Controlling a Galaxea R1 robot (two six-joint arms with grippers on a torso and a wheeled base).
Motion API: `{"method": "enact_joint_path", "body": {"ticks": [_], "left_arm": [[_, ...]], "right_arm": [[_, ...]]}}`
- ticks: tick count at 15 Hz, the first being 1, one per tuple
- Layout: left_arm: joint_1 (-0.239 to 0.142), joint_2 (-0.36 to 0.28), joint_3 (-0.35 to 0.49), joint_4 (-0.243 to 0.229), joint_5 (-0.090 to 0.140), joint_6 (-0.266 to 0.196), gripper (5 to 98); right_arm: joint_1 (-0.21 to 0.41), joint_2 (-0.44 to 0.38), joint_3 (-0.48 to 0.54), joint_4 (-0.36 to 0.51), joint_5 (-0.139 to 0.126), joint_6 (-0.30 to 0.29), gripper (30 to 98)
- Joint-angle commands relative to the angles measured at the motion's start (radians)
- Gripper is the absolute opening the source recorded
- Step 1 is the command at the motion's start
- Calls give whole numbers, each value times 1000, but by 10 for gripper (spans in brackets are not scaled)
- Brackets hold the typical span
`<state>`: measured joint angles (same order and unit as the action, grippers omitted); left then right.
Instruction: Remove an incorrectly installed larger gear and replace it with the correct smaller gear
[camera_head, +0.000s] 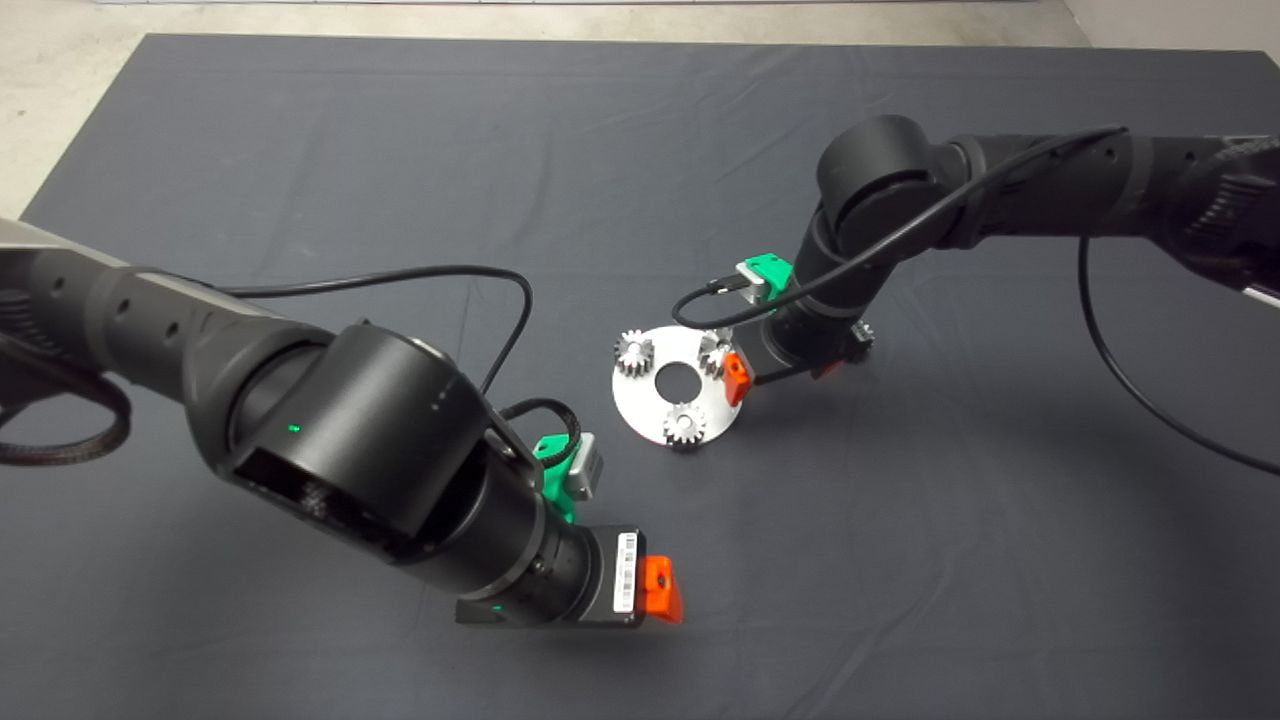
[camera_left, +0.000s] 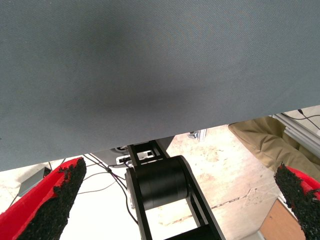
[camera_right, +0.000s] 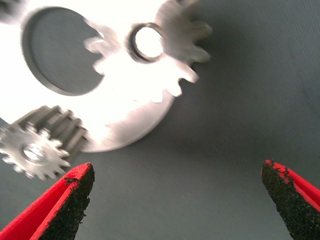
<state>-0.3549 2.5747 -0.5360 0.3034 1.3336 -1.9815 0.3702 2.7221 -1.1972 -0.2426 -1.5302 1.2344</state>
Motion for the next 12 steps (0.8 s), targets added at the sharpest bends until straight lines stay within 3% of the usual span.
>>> {"method": "enact_joint_path", "body": {"ticks": [1, 6, 12], "left_arm": [[-18, 3, 13, -12, -4, -2, 979], [-18, 2, 13, -12, -2, -2, 979], [-18, 5, 7, -12, -4, -2, 979]], "right_arm": [[9, 44, -141, -72, -103, -101, 886], [13, 154, -368, -59, -105, -196, 886], [72, 158, -396, 93, -107, -222, 886]]}}
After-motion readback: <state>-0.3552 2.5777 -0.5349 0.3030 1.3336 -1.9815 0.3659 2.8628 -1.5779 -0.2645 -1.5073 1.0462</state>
